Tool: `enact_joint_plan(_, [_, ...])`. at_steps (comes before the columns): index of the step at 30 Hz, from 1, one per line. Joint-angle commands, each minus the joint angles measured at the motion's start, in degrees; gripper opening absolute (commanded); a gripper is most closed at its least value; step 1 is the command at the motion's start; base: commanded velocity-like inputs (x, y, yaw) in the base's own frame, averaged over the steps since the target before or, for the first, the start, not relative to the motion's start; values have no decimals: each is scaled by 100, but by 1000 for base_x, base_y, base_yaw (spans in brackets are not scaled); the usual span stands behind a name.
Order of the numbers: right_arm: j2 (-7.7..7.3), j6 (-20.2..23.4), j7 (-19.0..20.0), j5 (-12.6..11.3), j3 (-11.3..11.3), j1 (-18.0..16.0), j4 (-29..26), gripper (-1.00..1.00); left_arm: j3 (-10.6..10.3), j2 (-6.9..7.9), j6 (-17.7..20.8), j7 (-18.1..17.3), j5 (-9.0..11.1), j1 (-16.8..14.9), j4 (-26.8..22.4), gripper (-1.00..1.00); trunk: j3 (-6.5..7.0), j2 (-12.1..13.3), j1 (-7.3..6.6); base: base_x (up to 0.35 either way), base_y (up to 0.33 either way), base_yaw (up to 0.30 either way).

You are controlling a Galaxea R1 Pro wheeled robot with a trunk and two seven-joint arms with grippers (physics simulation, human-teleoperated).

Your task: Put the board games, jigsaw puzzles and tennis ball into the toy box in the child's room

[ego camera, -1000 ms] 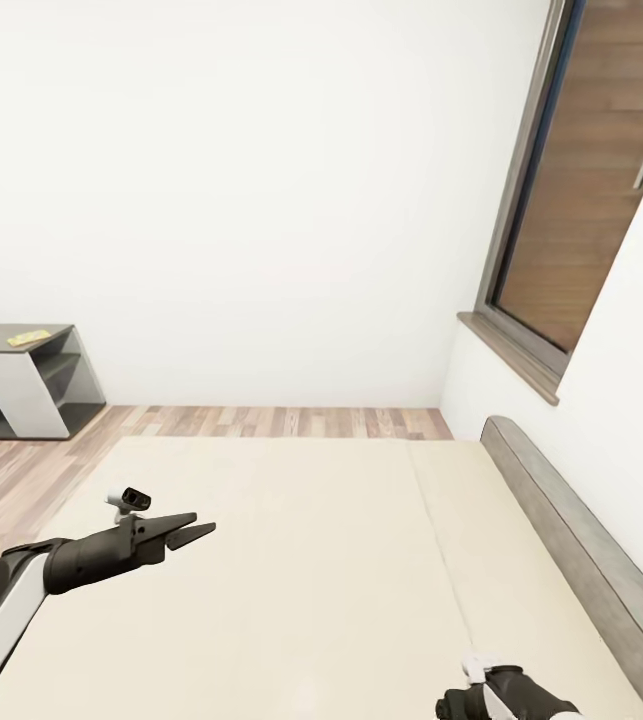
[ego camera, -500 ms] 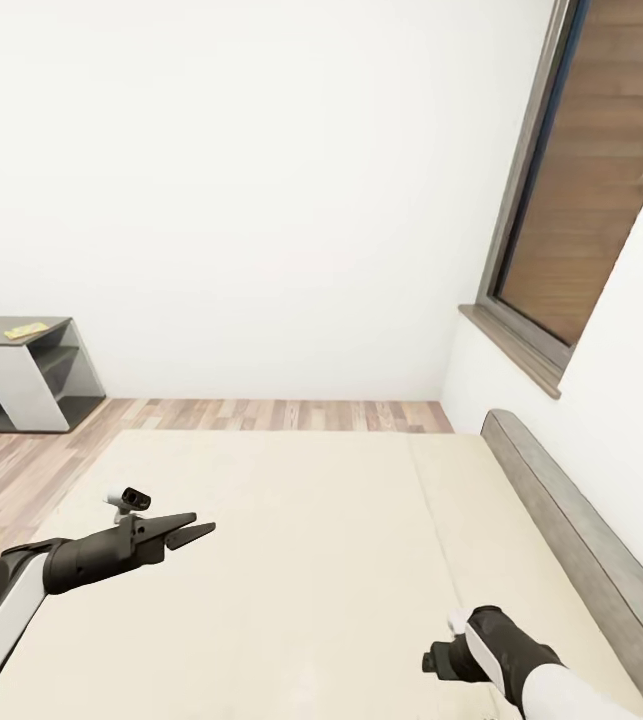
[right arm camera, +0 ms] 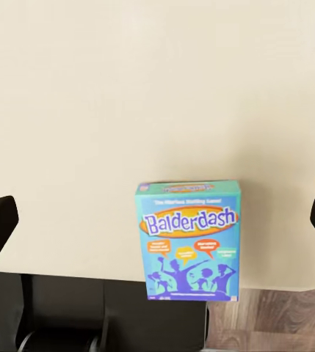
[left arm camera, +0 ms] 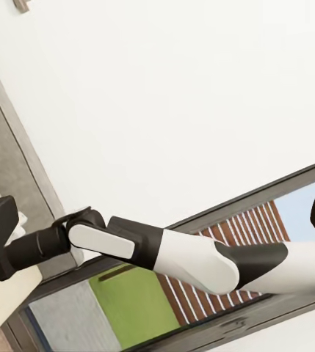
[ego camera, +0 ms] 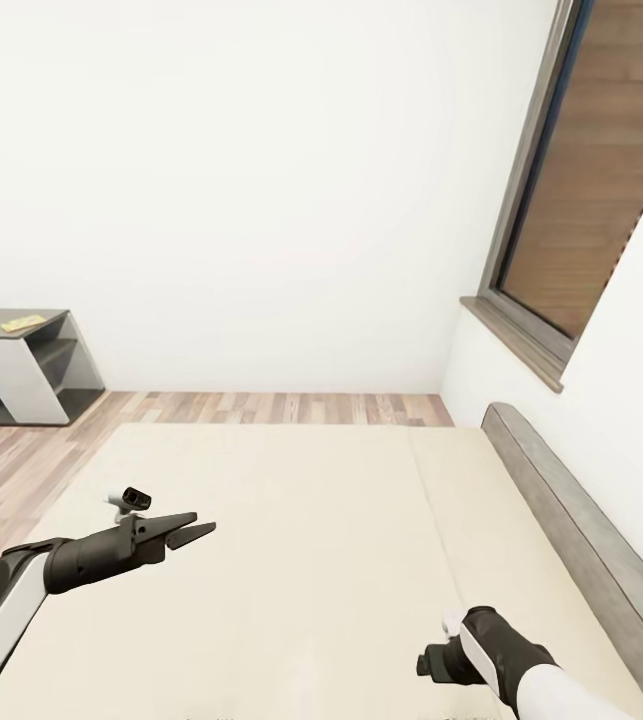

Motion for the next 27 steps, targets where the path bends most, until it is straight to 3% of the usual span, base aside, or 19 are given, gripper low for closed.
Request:
enact_joint_plan(1, [-3,31,13,-15,15,-3,-4,100,2,3,34,-9,7,-5,-1,100,-22,-13,3,0,0,0])
enact_joint_plan(27, [-12,15,13,-6,13,6,23,100,-65,-31,35,-14,22,-6,-106,100,-266,-13,3,0,0,0])
